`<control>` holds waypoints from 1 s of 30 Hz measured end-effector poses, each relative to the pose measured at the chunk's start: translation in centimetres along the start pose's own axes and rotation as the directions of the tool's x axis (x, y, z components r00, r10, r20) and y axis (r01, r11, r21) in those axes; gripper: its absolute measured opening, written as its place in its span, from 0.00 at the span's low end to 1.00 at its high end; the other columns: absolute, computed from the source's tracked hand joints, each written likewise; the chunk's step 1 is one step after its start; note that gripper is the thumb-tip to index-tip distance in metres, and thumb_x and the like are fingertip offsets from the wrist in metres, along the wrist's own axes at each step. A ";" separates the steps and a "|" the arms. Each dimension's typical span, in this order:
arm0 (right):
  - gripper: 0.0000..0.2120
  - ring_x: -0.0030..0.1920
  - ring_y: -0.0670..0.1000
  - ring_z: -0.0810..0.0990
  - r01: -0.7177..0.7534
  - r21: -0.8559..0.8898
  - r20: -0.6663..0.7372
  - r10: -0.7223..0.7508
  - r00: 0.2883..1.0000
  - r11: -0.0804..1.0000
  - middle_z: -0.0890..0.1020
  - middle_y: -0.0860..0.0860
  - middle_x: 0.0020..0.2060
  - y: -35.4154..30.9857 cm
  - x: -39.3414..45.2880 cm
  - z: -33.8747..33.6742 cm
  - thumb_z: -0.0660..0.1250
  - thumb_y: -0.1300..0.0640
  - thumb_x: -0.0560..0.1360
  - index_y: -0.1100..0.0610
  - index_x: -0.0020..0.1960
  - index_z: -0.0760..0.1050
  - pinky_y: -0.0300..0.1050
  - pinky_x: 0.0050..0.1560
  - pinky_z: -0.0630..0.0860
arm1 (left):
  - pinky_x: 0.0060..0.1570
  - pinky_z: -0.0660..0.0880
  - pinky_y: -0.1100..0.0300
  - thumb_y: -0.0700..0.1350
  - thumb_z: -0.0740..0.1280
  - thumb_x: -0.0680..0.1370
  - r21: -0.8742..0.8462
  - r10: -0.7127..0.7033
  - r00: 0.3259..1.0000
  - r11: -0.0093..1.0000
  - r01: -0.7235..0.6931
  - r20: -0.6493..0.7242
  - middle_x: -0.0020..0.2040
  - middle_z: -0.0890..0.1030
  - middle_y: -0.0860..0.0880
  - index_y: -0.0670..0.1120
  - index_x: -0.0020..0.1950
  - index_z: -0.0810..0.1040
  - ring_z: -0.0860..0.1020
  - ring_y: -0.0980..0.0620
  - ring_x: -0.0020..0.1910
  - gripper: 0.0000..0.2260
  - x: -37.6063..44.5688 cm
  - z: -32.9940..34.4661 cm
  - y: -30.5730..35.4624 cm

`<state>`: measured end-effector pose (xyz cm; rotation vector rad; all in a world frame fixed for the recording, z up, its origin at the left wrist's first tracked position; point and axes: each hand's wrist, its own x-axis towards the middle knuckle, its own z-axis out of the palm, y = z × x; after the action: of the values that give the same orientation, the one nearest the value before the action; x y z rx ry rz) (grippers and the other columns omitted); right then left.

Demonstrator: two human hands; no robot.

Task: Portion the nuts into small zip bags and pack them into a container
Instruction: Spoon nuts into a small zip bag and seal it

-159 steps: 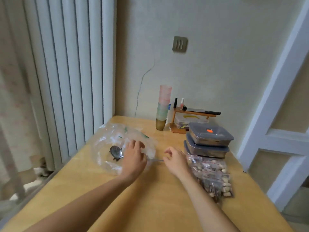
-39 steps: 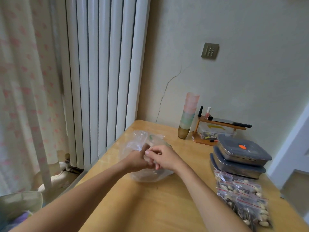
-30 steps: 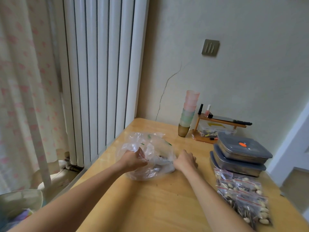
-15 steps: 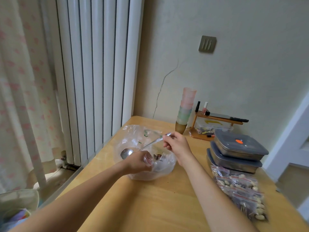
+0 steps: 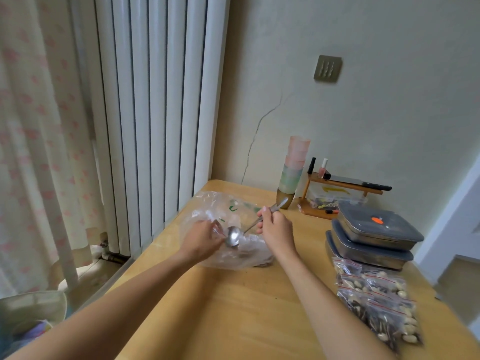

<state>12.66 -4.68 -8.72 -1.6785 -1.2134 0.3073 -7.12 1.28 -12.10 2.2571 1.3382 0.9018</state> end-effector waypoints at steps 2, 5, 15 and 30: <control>0.22 0.45 0.55 0.82 0.035 -0.126 -0.030 -0.040 0.999 0.991 0.84 0.54 0.42 0.1 0.4 -0.9 0.54 0.45 0.86 0.56 0.51 0.81 0.51 0.48 0.79 | 0.41 0.73 0.56 0.41 0.64 0.73 0.194 -0.064 0.996 0.978 0.074 -0.060 0.42 0.80 0.47 0.45 0.40 0.78 0.78 0.46 0.45 0.04 0.3 -0.4 -0.4; 0.26 0.47 0.58 0.83 0.095 -0.285 0.008 -0.097 0.995 0.954 0.85 0.55 0.45 -0.3 0.6 -2.1 0.51 0.43 0.86 0.59 0.54 0.81 0.56 0.50 0.80 | 0.42 0.72 0.56 0.40 0.60 0.74 0.432 -0.114 0.993 0.897 0.097 0.013 0.46 0.79 0.45 0.45 0.41 0.71 0.78 0.43 0.48 0.03 0.3 -0.9 -0.3; 0.22 0.28 0.51 0.84 0.281 -0.481 0.184 -0.218 0.958 0.830 0.83 0.52 0.38 -2.5 -0.7 -3.7 0.45 0.42 0.87 0.51 0.61 0.74 0.54 0.42 0.82 | 0.52 0.74 0.52 0.45 0.61 0.79 0.697 -0.173 0.985 0.708 0.109 0.022 0.49 0.76 0.48 0.47 0.55 0.77 0.77 0.47 0.51 0.08 0.7 -2.3 2.9; 0.19 0.50 0.63 0.81 0.257 -0.586 0.142 -0.215 0.966 0.769 0.83 0.58 0.49 -3.1 -1.2 -4.9 0.49 0.47 0.88 0.54 0.63 0.75 0.55 0.47 0.79 | 0.50 0.69 0.49 0.43 0.61 0.76 0.663 -0.128 0.980 0.749 -0.004 0.150 0.47 0.76 0.47 0.45 0.57 0.77 0.76 0.44 0.48 0.11 2.1 -2.6 4.1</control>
<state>13.64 -8.46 -4.28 -2.0240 -1.6757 -0.2145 -5.53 1.10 -7.01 2.6834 1.8386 0.1619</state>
